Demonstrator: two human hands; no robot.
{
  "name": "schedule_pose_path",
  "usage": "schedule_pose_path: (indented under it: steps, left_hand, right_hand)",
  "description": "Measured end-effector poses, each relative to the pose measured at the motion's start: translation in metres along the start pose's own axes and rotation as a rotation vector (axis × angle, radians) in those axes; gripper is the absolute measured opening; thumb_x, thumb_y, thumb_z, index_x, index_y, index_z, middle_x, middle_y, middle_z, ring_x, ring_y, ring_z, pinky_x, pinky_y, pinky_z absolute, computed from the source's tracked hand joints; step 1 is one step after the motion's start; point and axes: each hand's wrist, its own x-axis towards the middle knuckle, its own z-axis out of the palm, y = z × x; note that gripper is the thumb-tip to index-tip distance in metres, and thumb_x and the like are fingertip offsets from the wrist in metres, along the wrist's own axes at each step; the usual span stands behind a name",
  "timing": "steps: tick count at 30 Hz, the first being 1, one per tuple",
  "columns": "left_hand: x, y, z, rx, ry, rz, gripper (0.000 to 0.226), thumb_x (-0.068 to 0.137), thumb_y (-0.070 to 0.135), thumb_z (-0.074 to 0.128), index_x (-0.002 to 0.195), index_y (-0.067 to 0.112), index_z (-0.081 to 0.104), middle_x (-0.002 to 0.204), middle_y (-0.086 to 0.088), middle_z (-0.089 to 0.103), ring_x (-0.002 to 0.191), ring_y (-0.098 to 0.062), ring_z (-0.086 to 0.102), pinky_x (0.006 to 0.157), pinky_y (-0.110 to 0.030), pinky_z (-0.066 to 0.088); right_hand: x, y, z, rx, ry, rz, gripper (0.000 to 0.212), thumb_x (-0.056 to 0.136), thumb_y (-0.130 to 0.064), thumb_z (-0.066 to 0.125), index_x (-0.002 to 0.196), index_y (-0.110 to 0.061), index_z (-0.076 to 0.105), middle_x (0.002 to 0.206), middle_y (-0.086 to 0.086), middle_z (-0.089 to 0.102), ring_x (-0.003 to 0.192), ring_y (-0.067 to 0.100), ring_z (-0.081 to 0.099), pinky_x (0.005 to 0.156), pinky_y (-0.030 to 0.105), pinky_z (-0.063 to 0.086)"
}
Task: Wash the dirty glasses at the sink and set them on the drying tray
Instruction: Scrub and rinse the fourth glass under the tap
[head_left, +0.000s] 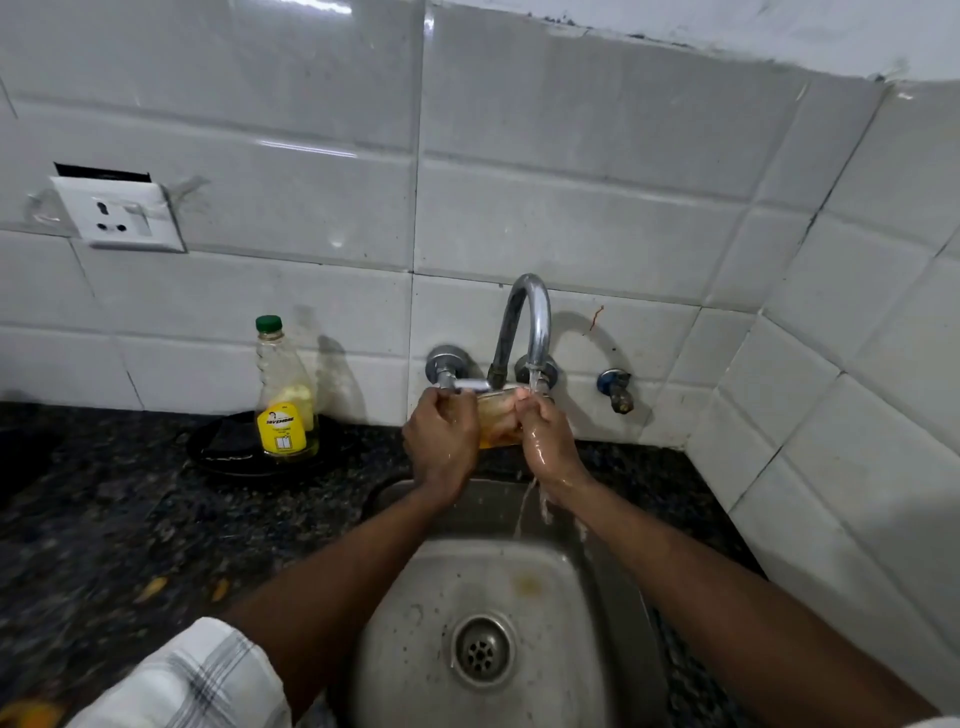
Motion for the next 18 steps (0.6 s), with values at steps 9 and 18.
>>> schedule_pose_path:
  steps: [9,18]
  left_hand:
    - [0.017,-0.008,0.005,0.066,-0.121,-0.211,0.046,0.093,0.052,0.052,0.095,0.008,0.068,0.087,-0.009,0.07,0.08,-0.027,0.067,0.073,-0.035,0.056]
    - [0.024,-0.005,0.005,0.099,-0.228,-0.367,0.047,0.094,0.05,0.051,0.097,0.007,0.069,0.093,-0.013,0.072,0.075,-0.029,0.068,0.064,-0.033,0.057]
  right_hand:
    - [-0.004,0.008,-0.002,0.049,-0.032,0.005,0.026,0.106,-0.012,0.037,0.095,-0.005,0.059,0.081,0.01,0.071,0.084,0.026,0.07,0.087,0.043,0.056]
    - [-0.009,0.001,-0.012,-0.012,-0.103,0.003,0.028,0.105,-0.017,0.042,0.099,0.0,0.064,0.09,0.009,0.074,0.083,0.015,0.071,0.081,0.029,0.055]
